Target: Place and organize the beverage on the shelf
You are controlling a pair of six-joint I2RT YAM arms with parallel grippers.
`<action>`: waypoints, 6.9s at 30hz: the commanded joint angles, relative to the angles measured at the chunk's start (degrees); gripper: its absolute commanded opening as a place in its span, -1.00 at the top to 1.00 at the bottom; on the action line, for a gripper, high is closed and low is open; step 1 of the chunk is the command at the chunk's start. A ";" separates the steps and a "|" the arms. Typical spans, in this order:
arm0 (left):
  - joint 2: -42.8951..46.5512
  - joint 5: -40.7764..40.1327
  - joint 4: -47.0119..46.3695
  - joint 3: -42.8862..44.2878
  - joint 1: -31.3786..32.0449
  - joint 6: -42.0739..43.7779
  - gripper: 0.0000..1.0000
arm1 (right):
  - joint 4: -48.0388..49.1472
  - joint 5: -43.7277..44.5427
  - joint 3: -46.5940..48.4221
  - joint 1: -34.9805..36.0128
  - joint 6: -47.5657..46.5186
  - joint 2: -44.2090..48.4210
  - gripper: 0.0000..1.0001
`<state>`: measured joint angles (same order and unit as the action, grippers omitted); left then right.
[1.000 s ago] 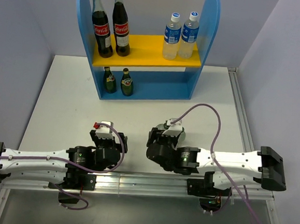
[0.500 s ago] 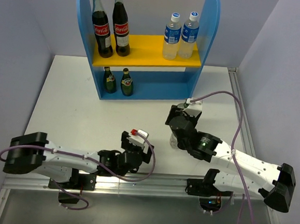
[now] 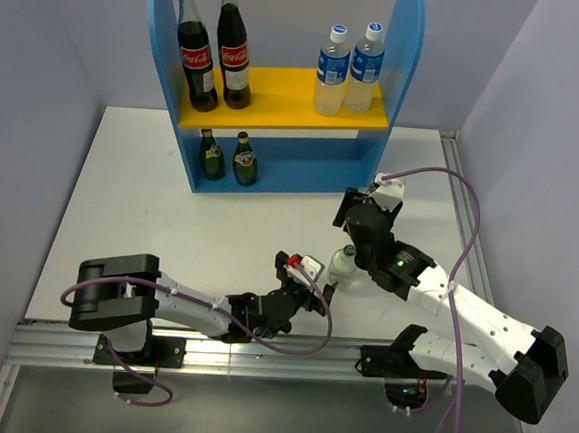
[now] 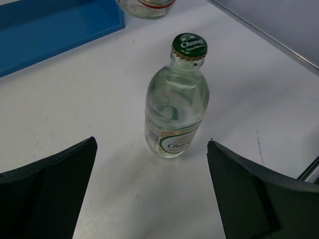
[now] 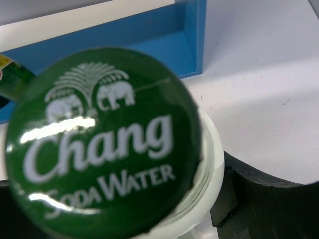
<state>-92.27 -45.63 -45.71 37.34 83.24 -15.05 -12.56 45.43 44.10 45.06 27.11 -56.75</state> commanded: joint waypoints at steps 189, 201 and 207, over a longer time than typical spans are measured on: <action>-38.42 8.62 -8.25 51.78 -40.70 3.18 0.99 | -7.49 2.65 -14.48 6.01 14.46 27.31 -1.00; -48.34 9.94 -9.40 65.28 -41.85 3.62 0.99 | -7.57 1.86 -14.65 6.01 13.58 28.62 -1.00; -53.00 11.87 -5.79 73.21 -42.37 0.99 0.99 | -8.01 1.33 -15.09 5.92 12.88 30.73 -1.00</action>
<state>-146.06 -35.57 -45.39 103.79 41.15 -11.92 -20.73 46.65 29.47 50.65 40.77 -26.92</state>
